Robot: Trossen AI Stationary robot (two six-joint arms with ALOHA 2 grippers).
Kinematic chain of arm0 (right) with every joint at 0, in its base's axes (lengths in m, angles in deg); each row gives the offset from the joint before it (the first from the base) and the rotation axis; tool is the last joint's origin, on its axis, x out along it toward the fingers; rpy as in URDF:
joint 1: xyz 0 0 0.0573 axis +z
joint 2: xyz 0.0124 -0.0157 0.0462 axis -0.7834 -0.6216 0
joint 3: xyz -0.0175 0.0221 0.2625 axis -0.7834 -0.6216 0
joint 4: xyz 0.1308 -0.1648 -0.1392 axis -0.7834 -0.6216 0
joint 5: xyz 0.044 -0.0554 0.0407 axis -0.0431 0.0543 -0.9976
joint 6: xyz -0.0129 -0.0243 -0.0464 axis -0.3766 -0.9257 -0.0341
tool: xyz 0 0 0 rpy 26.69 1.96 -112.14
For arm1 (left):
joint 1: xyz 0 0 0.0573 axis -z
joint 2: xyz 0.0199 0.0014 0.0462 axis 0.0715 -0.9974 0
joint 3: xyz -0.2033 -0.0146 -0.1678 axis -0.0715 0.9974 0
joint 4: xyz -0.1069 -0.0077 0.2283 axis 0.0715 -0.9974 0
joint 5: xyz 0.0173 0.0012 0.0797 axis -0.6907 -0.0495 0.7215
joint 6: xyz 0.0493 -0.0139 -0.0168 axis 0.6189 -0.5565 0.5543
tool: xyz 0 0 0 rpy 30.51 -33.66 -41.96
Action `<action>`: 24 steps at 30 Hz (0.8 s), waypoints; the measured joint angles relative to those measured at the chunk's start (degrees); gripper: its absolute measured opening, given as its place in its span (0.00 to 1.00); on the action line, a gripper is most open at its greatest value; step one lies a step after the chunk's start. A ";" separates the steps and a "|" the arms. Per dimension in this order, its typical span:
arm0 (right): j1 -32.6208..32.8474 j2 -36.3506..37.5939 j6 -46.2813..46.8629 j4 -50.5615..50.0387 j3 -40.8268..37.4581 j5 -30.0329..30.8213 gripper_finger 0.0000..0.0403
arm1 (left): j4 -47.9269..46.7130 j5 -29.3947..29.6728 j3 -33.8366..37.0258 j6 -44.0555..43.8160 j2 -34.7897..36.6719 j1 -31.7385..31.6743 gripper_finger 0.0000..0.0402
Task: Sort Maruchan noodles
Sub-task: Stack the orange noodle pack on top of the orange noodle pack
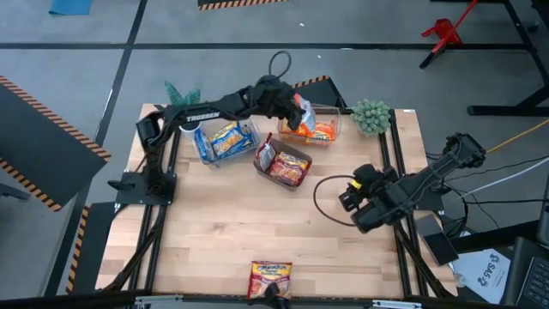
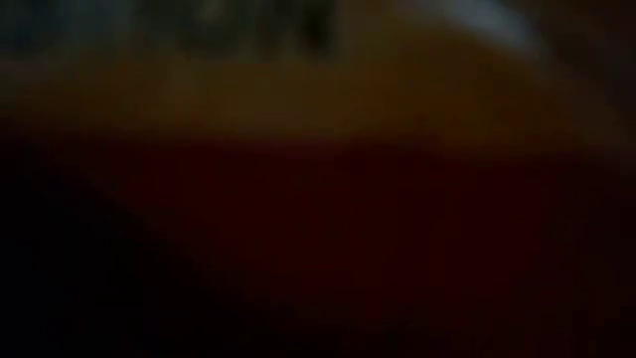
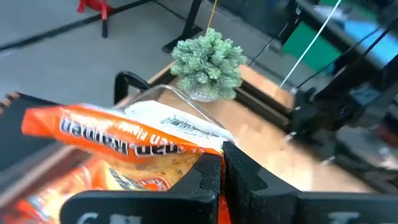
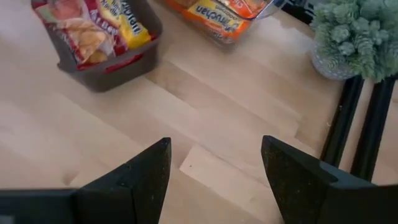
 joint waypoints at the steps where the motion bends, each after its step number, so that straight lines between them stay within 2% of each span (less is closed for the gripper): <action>1: -0.64 0.01 0.29 0.26 0.01 -0.02 0.59 | -2.00 0.26 -1.97 1.85 -0.73 -0.11 0.00; 8: -1.98 0.04 1.93 1.36 0.03 0.40 0.59 | -12.41 1.33 -11.89 14.46 -7.90 -0.52 0.00; 16: -1.90 0.04 8.00 1.86 0.04 0.42 0.59 | -15.62 2.05 -16.82 21.18 -14.72 -0.74 0.00; 24: -1.90 0.04 9.09 2.34 0.07 0.43 0.59 | -16.63 4.71 -17.47 25.69 -16.57 -0.49 0.00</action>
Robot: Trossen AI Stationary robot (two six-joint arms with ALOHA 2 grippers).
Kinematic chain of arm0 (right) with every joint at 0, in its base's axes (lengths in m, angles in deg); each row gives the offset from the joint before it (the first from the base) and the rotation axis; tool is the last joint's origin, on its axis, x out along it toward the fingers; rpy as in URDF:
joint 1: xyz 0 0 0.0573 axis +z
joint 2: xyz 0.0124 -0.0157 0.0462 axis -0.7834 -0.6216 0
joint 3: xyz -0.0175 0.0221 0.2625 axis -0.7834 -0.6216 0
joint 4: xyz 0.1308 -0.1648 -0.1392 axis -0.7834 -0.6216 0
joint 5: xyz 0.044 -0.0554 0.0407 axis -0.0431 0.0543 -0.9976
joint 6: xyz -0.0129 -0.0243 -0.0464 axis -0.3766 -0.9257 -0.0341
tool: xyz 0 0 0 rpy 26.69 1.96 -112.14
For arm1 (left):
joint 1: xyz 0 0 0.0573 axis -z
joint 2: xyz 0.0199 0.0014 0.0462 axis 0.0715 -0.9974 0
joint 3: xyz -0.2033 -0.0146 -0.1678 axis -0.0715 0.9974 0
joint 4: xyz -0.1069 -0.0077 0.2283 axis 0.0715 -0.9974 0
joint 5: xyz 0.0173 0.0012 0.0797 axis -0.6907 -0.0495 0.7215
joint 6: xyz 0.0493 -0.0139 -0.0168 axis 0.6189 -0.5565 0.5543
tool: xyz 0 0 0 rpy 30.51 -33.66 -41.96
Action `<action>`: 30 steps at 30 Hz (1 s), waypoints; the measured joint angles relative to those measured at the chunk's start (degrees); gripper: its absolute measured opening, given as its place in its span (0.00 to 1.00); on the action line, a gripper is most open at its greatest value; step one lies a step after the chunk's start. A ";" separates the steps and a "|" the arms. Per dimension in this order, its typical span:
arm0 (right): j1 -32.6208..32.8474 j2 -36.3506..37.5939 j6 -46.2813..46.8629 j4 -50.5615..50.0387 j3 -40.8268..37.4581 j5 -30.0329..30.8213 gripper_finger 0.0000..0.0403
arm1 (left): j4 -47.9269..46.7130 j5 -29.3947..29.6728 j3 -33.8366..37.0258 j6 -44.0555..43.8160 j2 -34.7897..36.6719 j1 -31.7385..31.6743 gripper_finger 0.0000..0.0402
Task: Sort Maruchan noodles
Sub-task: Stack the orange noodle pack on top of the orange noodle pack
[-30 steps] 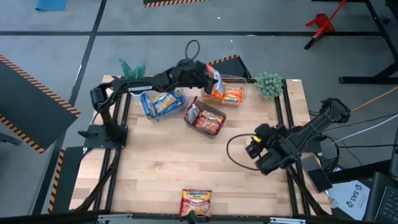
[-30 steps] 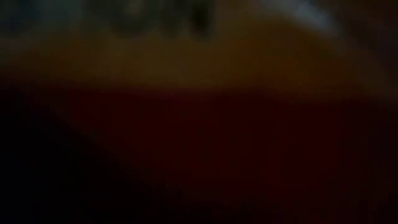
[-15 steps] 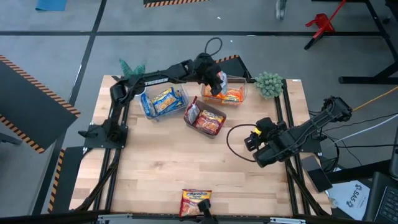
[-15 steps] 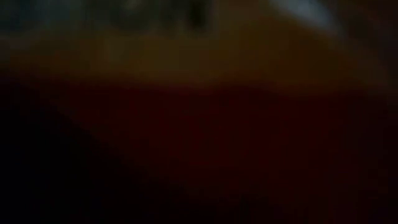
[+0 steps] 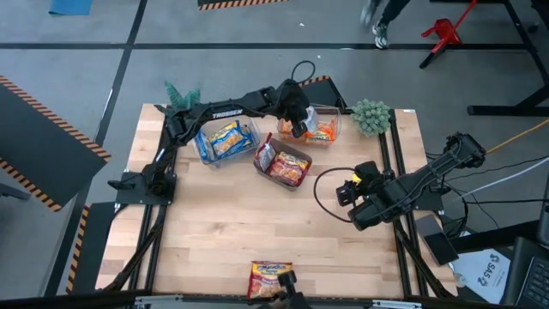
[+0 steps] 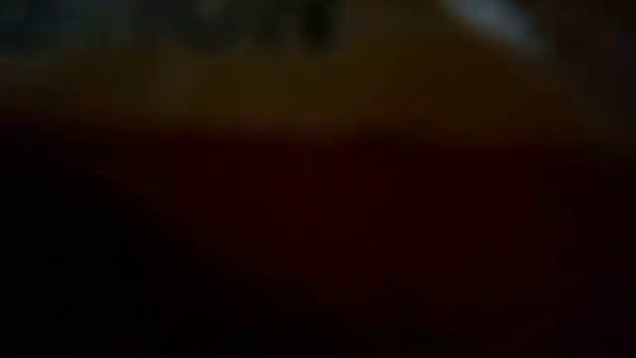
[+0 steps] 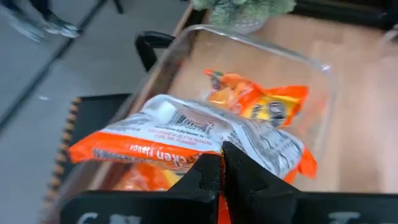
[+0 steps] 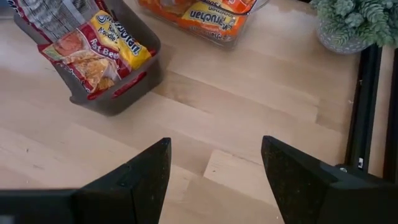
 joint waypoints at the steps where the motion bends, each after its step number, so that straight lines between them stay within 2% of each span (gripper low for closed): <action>1: 0.00 0.00 0.02 0.02 0.00 0.00 0.59 | 0.16 1.47 0.00 1.15 0.02 0.18 0.00; 14: 0.00 -0.67 1.27 0.39 0.02 0.50 0.59 | -3.15 10.44 0.00 12.17 3.97 0.50 0.00; 22: 0.00 -2.08 1.28 0.74 0.02 0.54 0.59 | -7.17 20.05 0.02 23.07 4.35 2.61 0.00; 30: 0.00 -2.25 1.48 1.13 0.02 0.54 0.59 | -4.91 20.17 0.00 23.34 3.61 4.42 0.00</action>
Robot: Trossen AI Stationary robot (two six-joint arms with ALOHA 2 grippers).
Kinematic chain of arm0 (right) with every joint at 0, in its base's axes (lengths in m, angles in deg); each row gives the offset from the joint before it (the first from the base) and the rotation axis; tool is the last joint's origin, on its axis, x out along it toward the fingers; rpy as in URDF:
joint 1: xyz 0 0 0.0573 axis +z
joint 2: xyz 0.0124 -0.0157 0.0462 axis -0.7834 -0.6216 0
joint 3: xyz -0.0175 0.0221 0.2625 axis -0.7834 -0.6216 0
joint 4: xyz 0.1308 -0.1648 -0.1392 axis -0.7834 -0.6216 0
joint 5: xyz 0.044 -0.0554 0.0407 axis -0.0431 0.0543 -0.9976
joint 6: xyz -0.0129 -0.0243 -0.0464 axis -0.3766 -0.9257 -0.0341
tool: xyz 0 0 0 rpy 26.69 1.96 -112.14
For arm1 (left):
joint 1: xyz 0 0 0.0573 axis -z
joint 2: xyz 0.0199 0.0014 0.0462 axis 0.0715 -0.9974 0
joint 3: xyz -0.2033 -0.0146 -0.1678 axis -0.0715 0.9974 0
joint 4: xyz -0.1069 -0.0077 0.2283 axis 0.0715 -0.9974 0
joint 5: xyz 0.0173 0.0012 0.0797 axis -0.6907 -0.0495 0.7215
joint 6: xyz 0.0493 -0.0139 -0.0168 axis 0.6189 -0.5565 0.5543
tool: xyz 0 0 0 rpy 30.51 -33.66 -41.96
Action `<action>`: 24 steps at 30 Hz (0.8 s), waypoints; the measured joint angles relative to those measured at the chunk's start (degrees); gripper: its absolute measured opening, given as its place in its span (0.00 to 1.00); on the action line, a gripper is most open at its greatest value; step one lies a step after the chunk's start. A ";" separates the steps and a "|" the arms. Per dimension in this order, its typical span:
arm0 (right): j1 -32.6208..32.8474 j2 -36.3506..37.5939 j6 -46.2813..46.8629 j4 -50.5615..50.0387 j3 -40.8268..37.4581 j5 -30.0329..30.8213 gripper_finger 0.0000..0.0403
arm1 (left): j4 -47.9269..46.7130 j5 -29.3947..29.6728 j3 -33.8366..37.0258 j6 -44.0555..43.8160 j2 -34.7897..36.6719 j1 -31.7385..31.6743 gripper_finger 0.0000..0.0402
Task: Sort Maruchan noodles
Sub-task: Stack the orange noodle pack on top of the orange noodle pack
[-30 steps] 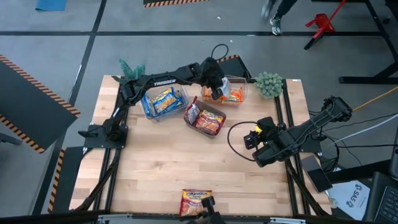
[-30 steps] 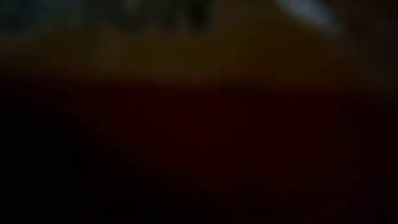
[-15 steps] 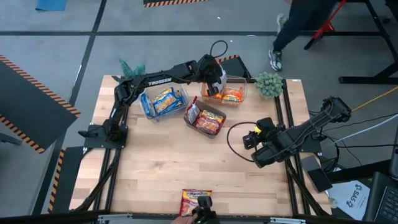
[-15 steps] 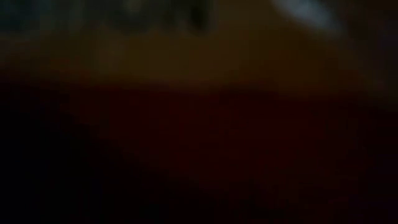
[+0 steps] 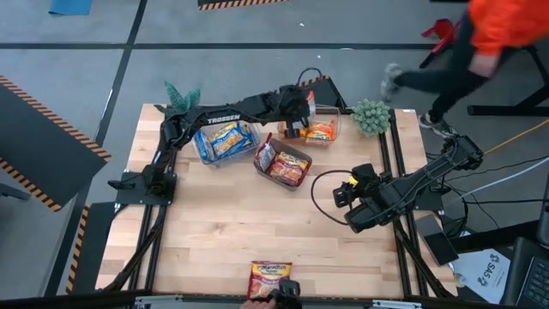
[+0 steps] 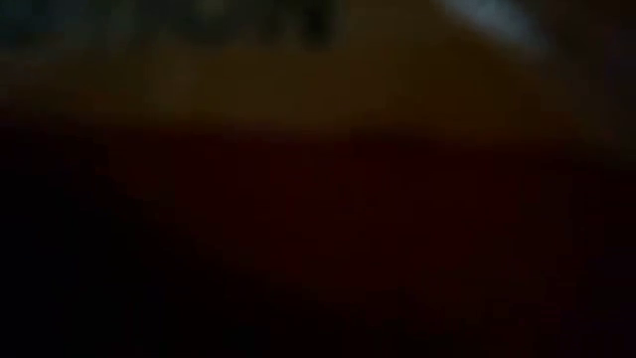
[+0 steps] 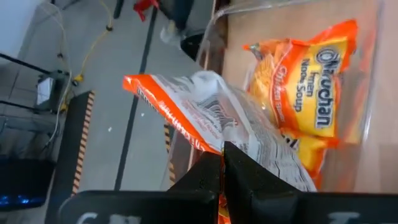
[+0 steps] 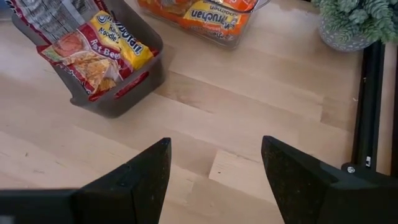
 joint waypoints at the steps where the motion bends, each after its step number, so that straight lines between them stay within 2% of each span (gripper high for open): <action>1: 0.00 0.00 0.00 0.00 0.00 0.03 0.59 | 0.12 0.68 -0.02 0.00 -0.47 0.15 0.00; 3: 0.00 0.00 0.00 0.12 -0.02 0.00 0.59 | 0.65 3.65 0.00 0.72 -1.83 0.41 0.00; 7: 0.00 0.00 0.02 0.23 -0.04 0.00 0.59 | 1.14 13.20 0.09 3.93 -2.21 0.67 0.00; 9: 0.00 0.00 0.02 0.31 -0.04 -0.02 0.59 | 0.89 14.91 0.09 4.40 -1.91 0.12 0.00; 17: 0.00 -0.14 0.02 1.20 -0.04 -0.02 0.59 | 1.84 17.35 0.05 5.43 -1.10 -0.42 0.00; 22: 0.00 -0.46 0.02 1.29 -0.09 -0.04 0.59 | 2.81 14.51 0.09 4.84 -2.65 1.58 0.00; 24: 0.00 -0.63 0.02 1.35 -0.09 -0.06 0.59 | 2.73 11.40 0.11 4.42 -2.98 2.29 0.00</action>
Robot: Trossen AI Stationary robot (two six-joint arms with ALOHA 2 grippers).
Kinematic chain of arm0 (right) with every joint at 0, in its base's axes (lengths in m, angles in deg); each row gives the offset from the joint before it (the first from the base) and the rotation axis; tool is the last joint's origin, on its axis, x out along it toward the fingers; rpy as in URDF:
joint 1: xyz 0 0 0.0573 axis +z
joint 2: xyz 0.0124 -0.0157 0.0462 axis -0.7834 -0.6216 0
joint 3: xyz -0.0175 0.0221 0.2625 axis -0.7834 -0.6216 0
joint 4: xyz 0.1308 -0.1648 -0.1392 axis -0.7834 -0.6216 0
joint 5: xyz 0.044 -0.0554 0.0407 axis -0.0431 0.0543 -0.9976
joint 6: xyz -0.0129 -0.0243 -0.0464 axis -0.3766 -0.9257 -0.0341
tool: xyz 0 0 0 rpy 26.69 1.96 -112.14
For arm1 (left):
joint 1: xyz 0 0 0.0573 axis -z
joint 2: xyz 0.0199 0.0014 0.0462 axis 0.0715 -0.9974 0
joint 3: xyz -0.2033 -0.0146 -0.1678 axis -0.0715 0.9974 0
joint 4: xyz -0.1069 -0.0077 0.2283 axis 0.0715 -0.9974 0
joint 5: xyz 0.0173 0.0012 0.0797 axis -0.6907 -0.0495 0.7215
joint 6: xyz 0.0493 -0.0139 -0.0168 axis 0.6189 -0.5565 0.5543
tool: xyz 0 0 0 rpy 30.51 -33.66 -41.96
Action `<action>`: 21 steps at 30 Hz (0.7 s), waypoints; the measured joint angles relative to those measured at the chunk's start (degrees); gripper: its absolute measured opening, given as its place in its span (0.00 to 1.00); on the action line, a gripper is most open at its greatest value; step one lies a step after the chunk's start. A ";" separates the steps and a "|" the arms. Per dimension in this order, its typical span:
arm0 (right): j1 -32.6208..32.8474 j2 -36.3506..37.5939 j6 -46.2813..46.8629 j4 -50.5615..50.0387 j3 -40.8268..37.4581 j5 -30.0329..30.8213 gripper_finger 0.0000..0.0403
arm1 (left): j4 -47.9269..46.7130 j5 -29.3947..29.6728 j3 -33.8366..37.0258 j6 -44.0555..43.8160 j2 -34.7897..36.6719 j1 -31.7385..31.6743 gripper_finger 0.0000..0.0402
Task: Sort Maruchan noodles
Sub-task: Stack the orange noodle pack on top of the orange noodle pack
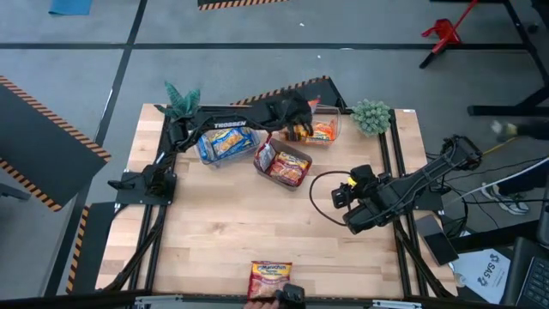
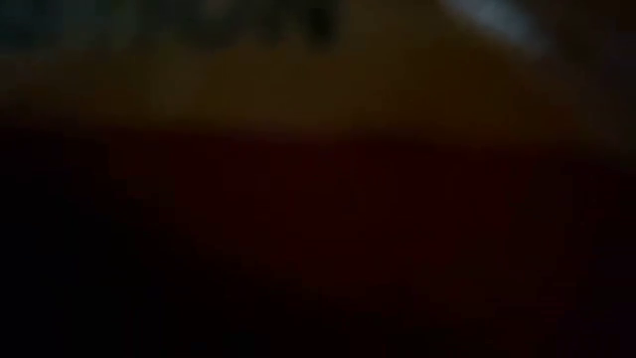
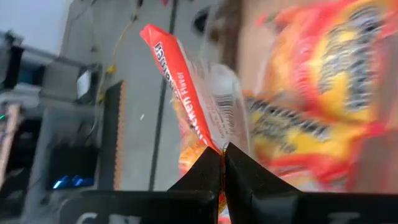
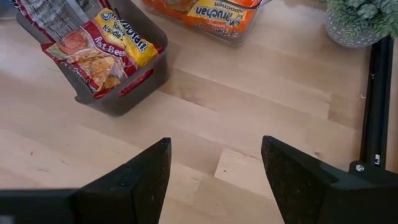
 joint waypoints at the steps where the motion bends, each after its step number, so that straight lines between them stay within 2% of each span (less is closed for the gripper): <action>1: 0.00 0.01 0.00 -0.15 0.00 0.01 0.59 | 0.09 -1.27 0.01 -0.01 -0.05 0.34 0.01; 5: 0.00 0.02 0.00 -0.12 0.00 0.02 0.59 | 2.59 -5.96 -0.06 -0.10 -0.39 1.26 0.07; 11: 0.00 0.02 -0.02 -0.12 0.00 0.00 0.59 | 2.33 -18.11 -0.06 -5.92 -0.52 1.26 0.18; 17: 0.00 0.02 -0.21 -0.11 0.00 0.00 0.59 | 2.19 -23.96 -0.06 -7.26 -0.52 1.22 0.28; 21: 0.00 0.02 -0.44 0.01 0.00 0.26 0.59 | 1.74 -25.39 -0.06 -12.81 0.50 1.24 0.34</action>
